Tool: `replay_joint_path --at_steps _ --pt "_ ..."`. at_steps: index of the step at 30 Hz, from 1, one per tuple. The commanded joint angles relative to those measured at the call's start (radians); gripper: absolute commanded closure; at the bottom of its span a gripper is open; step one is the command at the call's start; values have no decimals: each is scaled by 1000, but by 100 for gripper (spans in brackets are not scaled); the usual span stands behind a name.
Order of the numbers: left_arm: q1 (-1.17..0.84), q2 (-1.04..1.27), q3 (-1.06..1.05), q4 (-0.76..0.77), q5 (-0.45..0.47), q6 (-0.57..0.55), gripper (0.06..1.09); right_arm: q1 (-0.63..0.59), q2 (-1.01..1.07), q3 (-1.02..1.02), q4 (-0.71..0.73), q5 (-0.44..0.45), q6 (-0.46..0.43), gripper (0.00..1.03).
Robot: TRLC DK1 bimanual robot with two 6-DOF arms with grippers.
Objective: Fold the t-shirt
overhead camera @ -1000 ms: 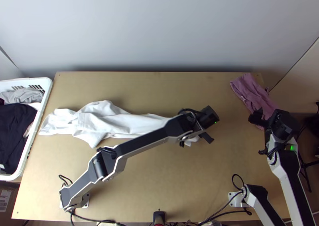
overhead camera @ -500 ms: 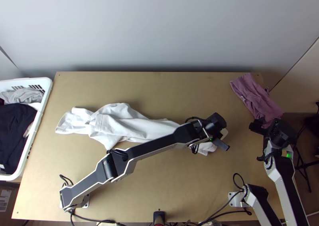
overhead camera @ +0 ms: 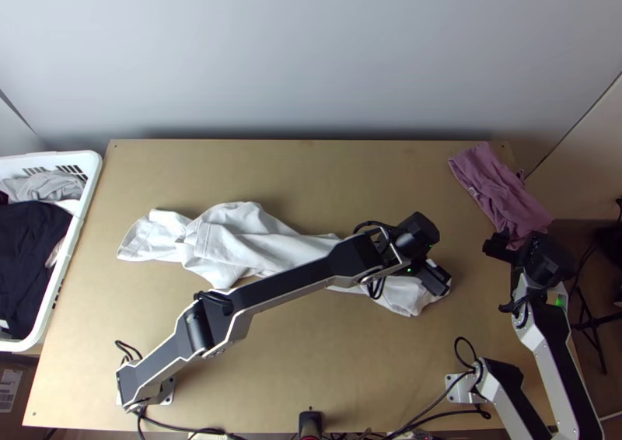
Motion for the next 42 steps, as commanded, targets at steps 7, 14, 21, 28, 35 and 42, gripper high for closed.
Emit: replay_joint_path --at_steps 7,14,21,28,35,42 --pt "134 -299 -201 -325 -42 93 11 92 20 62 -229 -225 -63 5" --pt "225 -497 -416 -322 -157 133 11 118 115 196 -531 -382 -176 5" --pt "289 -606 -558 -304 -282 116 11 141 152 257 -765 -480 -299 5" --pt "344 -693 -676 -301 -354 146 11 230 177 223 -877 -497 -360 5" --pt "426 -805 -770 -301 -354 145 11 312 186 203 -896 -500 -386 5" --pt "533 -862 -802 -301 -354 145 11 292 289 200 -806 -499 -415 5"
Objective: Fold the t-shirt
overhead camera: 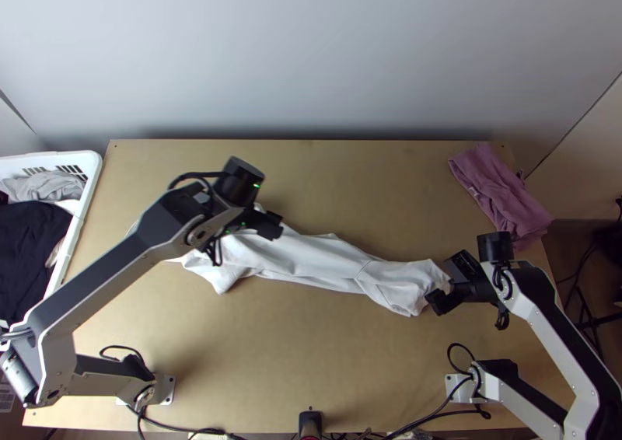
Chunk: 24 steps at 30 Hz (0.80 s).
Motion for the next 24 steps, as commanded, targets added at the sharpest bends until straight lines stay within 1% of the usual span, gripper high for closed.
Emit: replay_joint_path --at_steps 1,4,8,12,15,19,23,24 --pt "100 -71 -47 1 -7 1 11 -15 96 8 62 -4 -39 5" --pt "129 -92 -51 -1 -7 1 11 -30 147 29 77 -4 -67 5" --pt "146 -117 -65 -6 -7 3 11 -55 193 75 103 -2 -76 5" --pt "150 -138 -87 -6 -7 10 11 -107 228 132 114 -4 -96 5" --pt "158 -141 -97 -6 -7 13 11 -108 256 135 132 -2 -108 5" --pt "166 -140 -101 -4 -9 16 11 -84 284 127 134 -2 -102 6" --pt "170 -143 -99 -2 -9 26 11 -35 279 123 132 -2 -88 16" --pt "176 -143 -101 -2 -9 27 11 -32 276 126 132 -4 -88 16"
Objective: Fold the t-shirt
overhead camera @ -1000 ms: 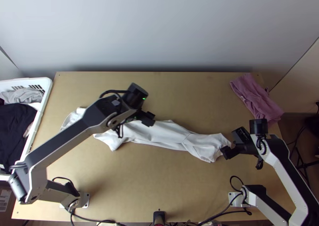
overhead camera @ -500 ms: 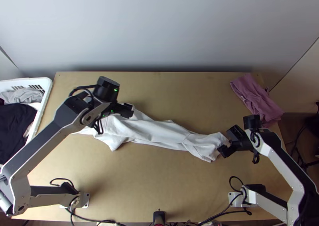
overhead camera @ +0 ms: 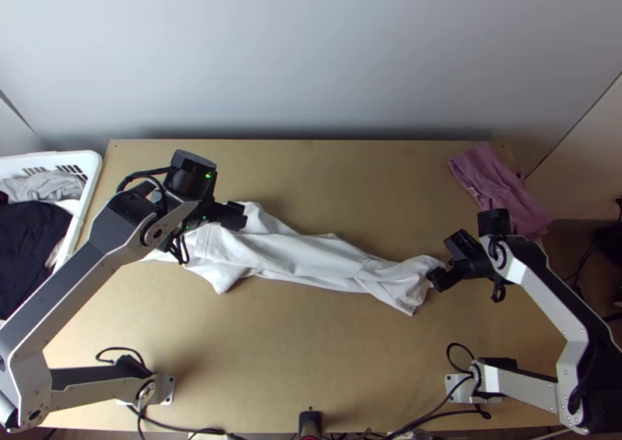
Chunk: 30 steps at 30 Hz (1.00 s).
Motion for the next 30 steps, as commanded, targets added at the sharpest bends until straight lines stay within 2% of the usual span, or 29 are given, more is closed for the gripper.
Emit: replay_joint_path --at_steps 1,4,5,6,9,10,16,20,25,27,30 --pt "27 -8 -9 2 -1 12 11 43 15 11 7 -1 8 16" --pt "51 -8 -19 2 -1 23 11 57 13 23 -3 1 12 16" --pt "55 -8 -24 2 -1 26 11 59 7 26 -7 1 12 21" --pt "59 -8 -27 2 -1 27 11 65 -5 27 -12 -1 4 35" --pt "70 -14 -38 3 -1 29 11 86 -50 31 0 1 -28 87" --pt "76 -17 -42 3 -1 30 11 91 -53 34 7 1 -31 100" --pt "127 -57 -96 3 -1 35 11 91 -71 41 7 2 -28 100" --pt "174 -124 -182 17 -1 78 11 82 -115 89 2 10 -7 100" --pt "314 -215 -345 55 8 205 11 91 -149 230 -49 13 48 100" --pt "358 -255 -452 57 32 283 11 116 -157 242 -50 15 58 100" --pt "380 -307 -591 98 36 332 11 155 -154 238 -50 35 79 100"
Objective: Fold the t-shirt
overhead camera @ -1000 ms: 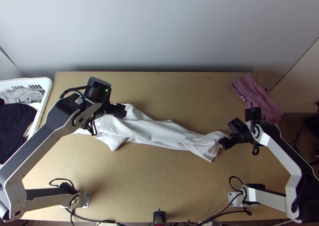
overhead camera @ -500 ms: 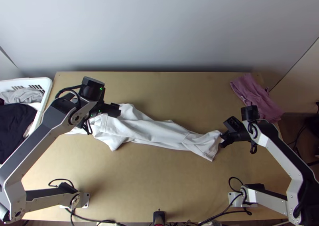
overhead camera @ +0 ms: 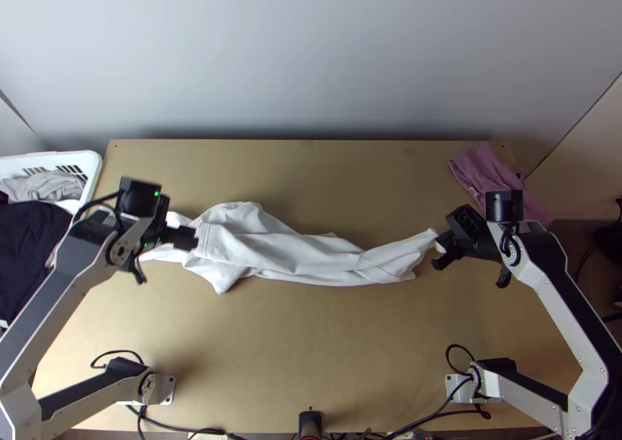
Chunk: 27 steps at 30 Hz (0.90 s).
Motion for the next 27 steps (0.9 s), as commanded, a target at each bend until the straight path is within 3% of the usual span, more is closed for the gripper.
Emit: replay_joint_path --at_steps 1,5,16,27 --pt "101 -120 -281 70 23 136 11 62 -20 50 -13 21 50 100" --pt "107 -75 -321 149 55 97 11 91 -22 40 -13 29 84 100" --pt "-6 58 -199 158 211 -113 11 112 -31 9 -12 93 87 100" --pt "-37 196 -199 232 263 -216 11 128 -42 -11 5 133 90 100"
